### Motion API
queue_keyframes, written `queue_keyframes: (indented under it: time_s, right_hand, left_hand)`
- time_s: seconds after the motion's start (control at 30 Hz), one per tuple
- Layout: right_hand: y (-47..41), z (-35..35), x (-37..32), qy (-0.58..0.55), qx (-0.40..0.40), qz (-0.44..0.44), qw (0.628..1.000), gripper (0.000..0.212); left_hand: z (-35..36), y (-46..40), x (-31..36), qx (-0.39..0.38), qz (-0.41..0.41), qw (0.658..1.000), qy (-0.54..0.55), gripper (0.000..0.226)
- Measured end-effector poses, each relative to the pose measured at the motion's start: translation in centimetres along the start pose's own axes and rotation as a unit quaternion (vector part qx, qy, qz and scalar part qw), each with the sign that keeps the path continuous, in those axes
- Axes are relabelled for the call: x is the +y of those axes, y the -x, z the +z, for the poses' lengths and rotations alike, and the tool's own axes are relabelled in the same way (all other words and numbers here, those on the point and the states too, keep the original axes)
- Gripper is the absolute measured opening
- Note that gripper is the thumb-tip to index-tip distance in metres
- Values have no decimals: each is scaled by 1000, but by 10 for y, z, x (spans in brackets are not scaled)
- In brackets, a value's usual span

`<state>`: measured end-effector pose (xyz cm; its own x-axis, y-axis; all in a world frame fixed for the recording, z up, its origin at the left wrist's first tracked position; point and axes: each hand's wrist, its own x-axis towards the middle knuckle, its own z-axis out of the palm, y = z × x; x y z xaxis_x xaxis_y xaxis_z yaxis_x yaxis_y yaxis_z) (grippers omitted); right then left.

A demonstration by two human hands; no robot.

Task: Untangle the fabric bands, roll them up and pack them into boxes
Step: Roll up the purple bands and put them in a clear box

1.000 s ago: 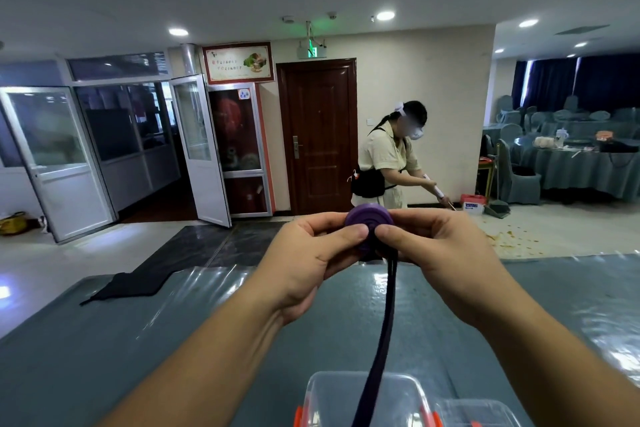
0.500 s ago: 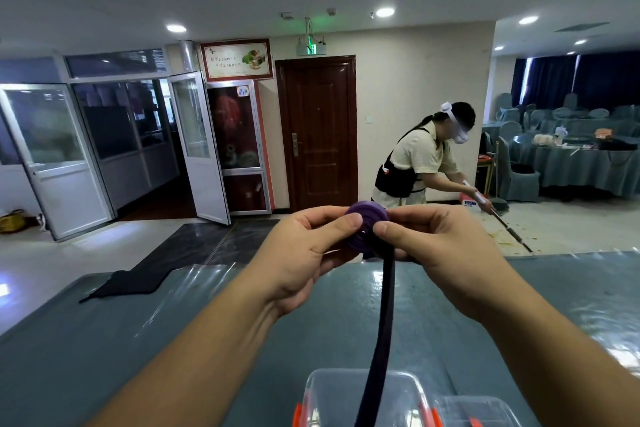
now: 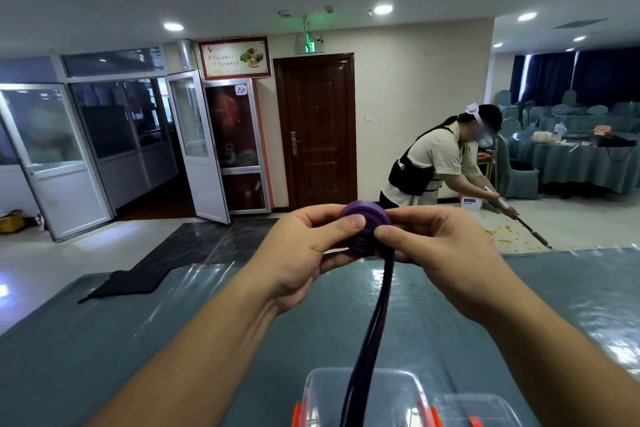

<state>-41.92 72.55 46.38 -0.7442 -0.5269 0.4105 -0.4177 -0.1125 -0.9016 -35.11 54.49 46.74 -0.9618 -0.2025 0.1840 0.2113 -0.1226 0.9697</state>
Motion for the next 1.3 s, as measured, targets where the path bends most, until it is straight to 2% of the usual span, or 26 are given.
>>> queue_keyframes:
  time_s: [0.1,0.23,0.33,0.4,0.47,0.57,0.67,0.77,0.83,1.0,1.1,1.17,1.3]
  right_hand:
    - [0,-4,-2,45,-28,-6,999,23]
    - [-2,-14,-15,146,-110,8,983,23]
    - [-4,-14,-17,183,-125,8,975,19]
    - [-4,-10,-14,133,-91,6,987,20]
    - [-3,-7,-9,64,-55,1,996,21]
    - [-1,-3,-4,25,-41,-13,999,25]
    - [-3,-7,-7,64,-72,11,995,24]
    - [-5,-9,-13,129,-127,33,983,22]
    - [-6,-7,-14,122,-117,30,985,21]
    - [-5,-1,-5,-9,-27,25,999,21]
    - [-6,1,-4,24,-12,10,1000,19]
    - [-7,-1,-8,87,-32,1,996,19]
    - [-10,-9,-22,141,-83,13,986,20]
  left_hand:
    - [1,0,-4,3,-10,1000,-13,26]
    - [-8,-2,6,-27,33,974,-222,17]
    - [-12,-2,17,-51,36,954,-293,19]
    - [-13,-2,20,-44,48,955,-289,19]
    - [-12,-2,16,-12,51,971,-232,19]
    - [-10,-2,6,7,36,989,-141,17]
    - [-13,-4,3,-14,2,991,-135,21]
    - [-15,-4,7,-53,0,977,-208,22]
    - [-14,-3,11,-39,9,977,-211,19]
    - [-8,-3,7,8,-10,999,-47,19]
    - [-3,-5,-1,21,-26,999,19,22]
    - [-3,-5,-1,18,-29,999,-11,20]
    - [-9,-6,13,-15,9,982,-189,21]
